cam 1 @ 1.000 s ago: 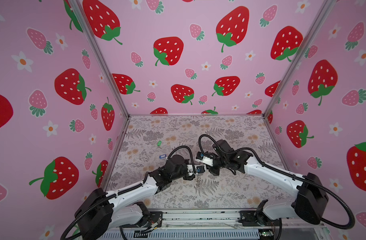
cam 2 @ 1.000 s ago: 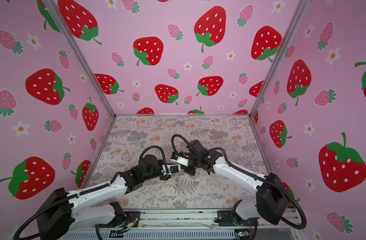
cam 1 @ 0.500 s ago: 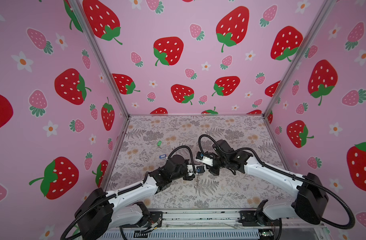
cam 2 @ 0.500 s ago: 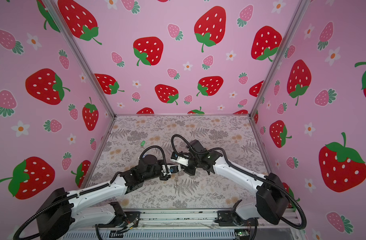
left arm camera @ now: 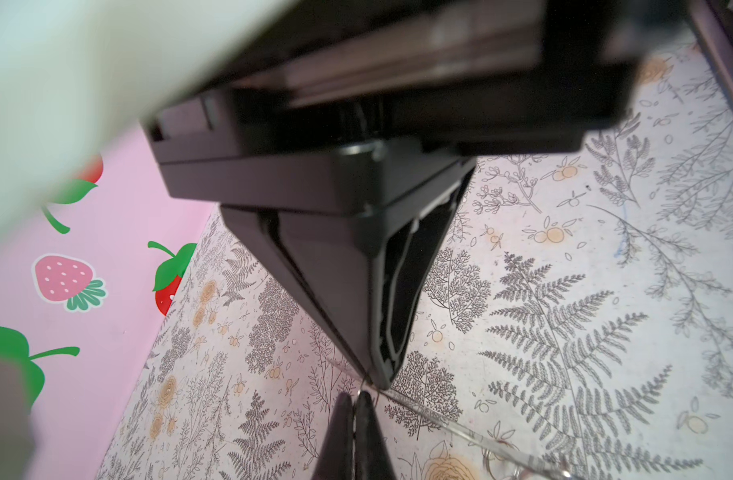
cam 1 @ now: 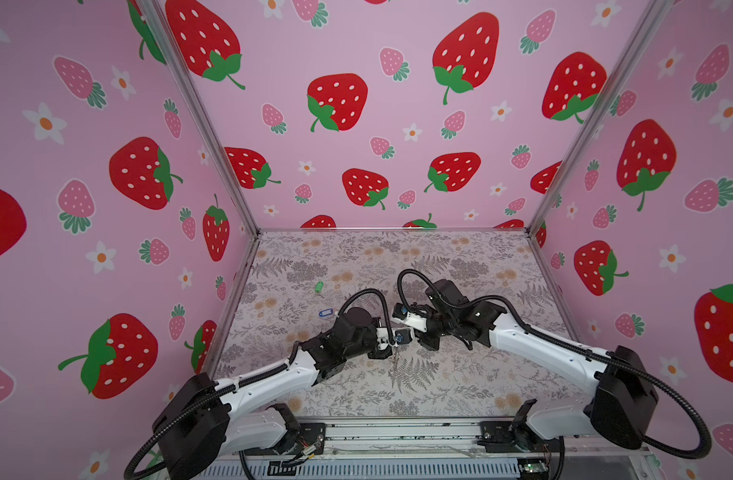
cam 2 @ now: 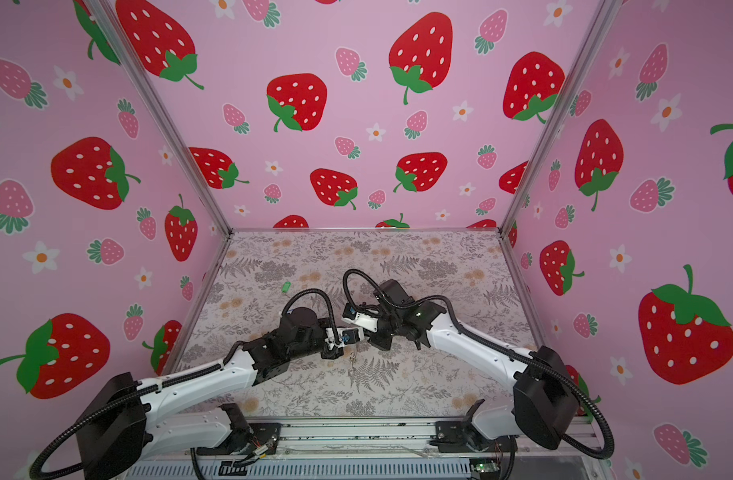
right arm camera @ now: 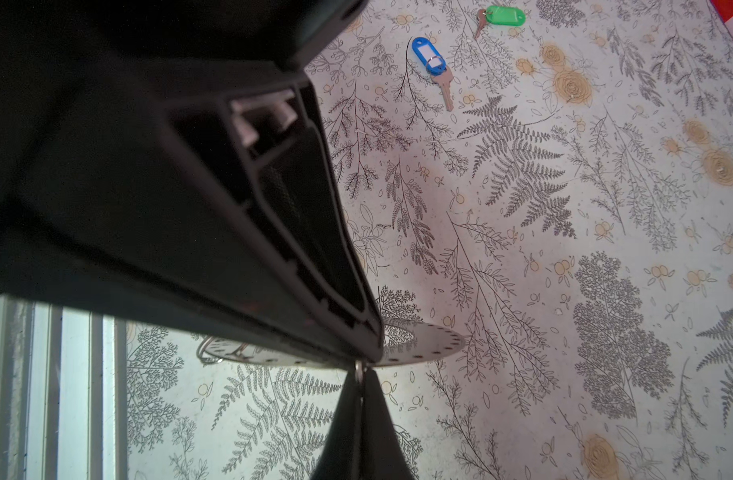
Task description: Put the keys on the keyring
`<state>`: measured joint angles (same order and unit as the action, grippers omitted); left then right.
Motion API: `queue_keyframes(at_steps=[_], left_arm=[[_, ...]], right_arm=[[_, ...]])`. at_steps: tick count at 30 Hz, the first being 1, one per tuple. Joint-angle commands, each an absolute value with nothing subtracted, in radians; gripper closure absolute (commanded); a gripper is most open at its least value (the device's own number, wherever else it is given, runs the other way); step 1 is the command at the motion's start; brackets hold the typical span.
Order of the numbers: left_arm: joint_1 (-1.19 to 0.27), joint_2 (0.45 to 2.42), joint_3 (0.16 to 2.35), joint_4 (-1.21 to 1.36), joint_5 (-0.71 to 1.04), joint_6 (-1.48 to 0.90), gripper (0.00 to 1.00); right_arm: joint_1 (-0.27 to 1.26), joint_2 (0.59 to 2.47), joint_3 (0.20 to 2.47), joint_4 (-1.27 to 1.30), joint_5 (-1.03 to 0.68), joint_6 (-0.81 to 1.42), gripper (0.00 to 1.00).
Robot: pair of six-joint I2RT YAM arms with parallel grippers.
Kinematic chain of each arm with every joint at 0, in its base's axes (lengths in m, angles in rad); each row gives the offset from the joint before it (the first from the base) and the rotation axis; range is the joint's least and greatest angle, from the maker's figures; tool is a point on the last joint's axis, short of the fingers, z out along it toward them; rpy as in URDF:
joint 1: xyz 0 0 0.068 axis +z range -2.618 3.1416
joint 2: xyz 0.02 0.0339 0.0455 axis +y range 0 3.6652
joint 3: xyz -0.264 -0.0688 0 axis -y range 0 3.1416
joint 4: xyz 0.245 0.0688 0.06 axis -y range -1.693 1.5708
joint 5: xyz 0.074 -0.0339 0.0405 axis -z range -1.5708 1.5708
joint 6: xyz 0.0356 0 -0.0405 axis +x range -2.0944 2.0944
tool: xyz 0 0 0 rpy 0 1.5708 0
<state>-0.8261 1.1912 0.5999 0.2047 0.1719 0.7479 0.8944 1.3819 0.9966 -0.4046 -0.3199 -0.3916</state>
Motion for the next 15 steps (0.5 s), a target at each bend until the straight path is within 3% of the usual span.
queue_keyframes(at_steps=[1, 6, 15], left_arm=[[-0.833, 1.185, 0.624, 0.166, 0.2, 0.758, 1.0], [-0.827, 1.157, 0.595, 0.196, 0.222, 0.701, 1.0], [-0.743, 1.116, 0.508, 0.374, 0.377, 0.512, 1.0]], right_arm=[[0.9, 1.341, 0.983, -0.361, -0.337, -0.384, 0.86], [0.895, 1.283, 0.918, -0.287, -0.307, -0.377, 0.73], [0.856, 1.111, 0.76, -0.109, -0.349, -0.354, 0.69]])
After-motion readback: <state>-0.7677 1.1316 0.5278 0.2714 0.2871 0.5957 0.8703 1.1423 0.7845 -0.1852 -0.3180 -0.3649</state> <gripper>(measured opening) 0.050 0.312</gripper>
